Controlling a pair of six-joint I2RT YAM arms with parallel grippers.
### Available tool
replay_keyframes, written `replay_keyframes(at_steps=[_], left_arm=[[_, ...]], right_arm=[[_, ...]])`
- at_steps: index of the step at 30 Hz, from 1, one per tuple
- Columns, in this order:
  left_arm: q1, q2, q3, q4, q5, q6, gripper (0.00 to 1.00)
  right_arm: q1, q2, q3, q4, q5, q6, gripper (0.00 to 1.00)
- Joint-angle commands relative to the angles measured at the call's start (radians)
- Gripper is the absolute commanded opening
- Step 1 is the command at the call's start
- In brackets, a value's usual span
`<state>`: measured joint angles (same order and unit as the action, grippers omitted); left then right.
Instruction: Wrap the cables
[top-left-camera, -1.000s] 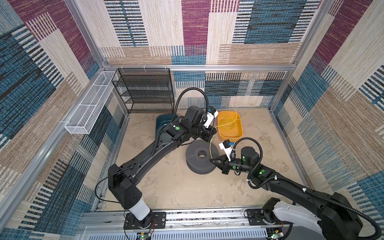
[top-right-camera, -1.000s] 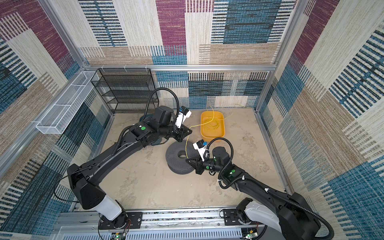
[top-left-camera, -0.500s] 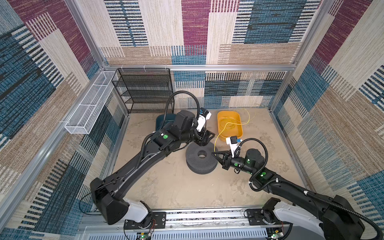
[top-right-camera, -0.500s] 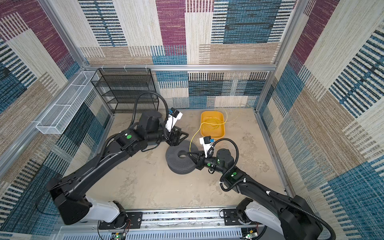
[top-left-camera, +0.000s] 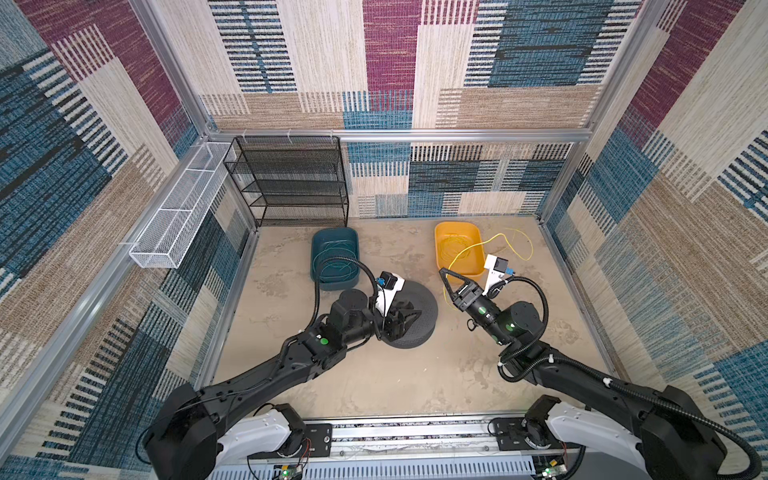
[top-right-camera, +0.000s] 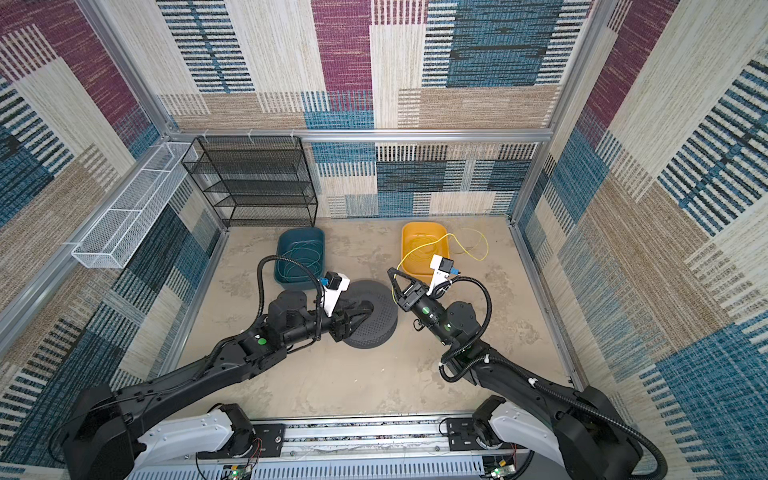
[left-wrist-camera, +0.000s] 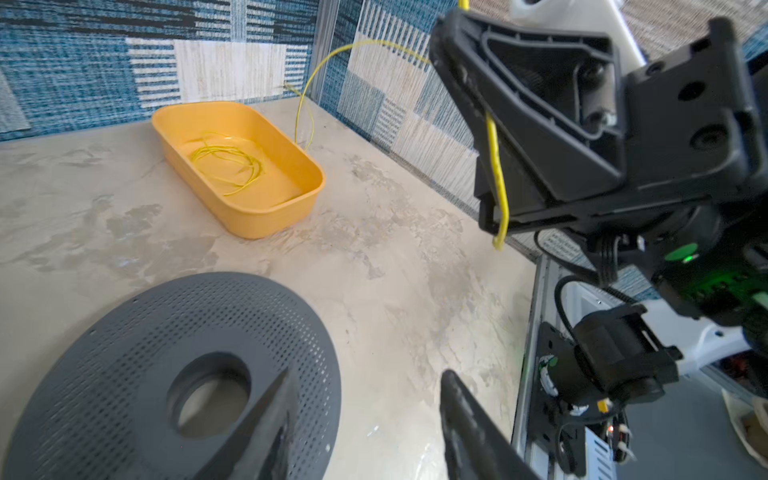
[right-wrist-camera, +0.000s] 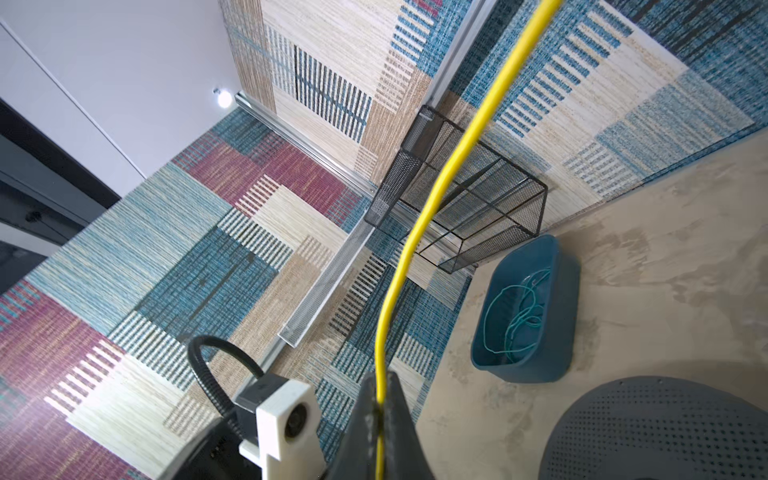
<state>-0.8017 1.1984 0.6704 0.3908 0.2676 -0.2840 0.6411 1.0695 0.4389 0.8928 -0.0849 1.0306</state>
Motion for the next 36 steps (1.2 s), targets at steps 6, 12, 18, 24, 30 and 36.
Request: replay_keyframes(at_steps=[6, 12, 18, 24, 30, 36], left_arm=[[-0.046, 0.194, 0.033, 0.567, 0.015, -0.112, 0.57], [-0.090, 0.284, 0.064, 0.639, 0.029, -0.131, 0.55], [-0.131, 0.342, 0.075, 0.703, 0.007, -0.132, 0.53], [-0.141, 0.293, -0.003, 0.721, -0.016, -0.122, 0.48], [-0.142, 0.200, -0.056, 0.675, -0.001, -0.092, 0.43], [-0.142, 0.219, -0.023, 0.647, -0.042, -0.106, 0.62]], right_arm=[[0.001, 0.002, -0.003, 0.086, 0.034, 0.103, 0.00], [0.000, -0.016, -0.011, 0.075, 0.059, 0.097, 0.00], [0.000, -0.017, -0.018, 0.084, 0.070, 0.108, 0.00], [0.000, -0.034, -0.018, 0.060, 0.088, 0.085, 0.00], [0.000, -0.014, -0.015, 0.059, 0.085, 0.081, 0.00], [0.002, 0.009, -0.018, 0.077, 0.065, 0.097, 0.00]])
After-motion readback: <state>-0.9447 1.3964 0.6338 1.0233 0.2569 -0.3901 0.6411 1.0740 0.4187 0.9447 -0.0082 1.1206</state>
